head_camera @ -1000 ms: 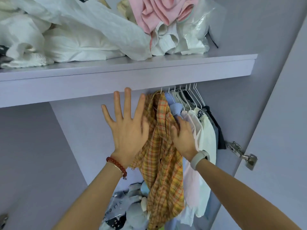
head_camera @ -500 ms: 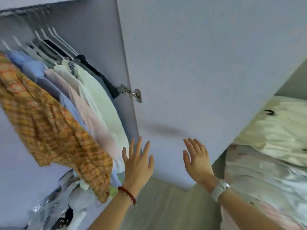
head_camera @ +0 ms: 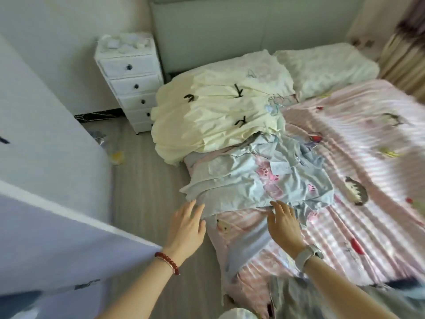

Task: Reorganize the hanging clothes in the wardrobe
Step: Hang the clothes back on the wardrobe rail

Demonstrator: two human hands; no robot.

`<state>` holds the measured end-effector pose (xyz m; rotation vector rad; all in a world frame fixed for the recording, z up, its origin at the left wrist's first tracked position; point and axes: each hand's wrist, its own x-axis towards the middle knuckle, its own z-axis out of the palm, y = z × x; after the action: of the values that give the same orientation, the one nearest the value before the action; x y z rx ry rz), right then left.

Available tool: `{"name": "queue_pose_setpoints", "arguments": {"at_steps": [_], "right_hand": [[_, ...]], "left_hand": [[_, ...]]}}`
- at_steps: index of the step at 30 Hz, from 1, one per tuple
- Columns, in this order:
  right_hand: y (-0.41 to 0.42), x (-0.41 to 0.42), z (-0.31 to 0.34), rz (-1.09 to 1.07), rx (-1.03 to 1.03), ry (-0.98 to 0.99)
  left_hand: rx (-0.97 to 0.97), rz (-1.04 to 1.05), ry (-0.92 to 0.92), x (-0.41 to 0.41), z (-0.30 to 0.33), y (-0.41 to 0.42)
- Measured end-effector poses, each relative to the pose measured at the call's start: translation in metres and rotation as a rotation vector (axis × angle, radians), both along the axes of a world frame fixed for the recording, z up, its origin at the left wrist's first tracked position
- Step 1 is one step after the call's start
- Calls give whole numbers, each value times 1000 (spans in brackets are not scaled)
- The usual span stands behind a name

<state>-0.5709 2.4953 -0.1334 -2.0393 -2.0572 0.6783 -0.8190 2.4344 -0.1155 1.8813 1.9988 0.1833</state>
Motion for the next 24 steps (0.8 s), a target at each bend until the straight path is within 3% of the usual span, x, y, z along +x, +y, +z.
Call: {"name": "queue_pose_setpoints", "arguments": {"at_steps": [6, 12, 19, 24], "right_hand": [[96, 104, -45, -260, -158, 53], [174, 176, -93, -472, -238, 78], [234, 201, -133, -502, -278, 177], [253, 192, -136, -606, -151, 274]], "left_hand": [[-206, -63, -40, 81, -58, 107], [-303, -125, -10, 131, -113, 152], [-407, -240, 93, 165, -159, 182], [-515, -331, 141, 166, -175, 182]]}}
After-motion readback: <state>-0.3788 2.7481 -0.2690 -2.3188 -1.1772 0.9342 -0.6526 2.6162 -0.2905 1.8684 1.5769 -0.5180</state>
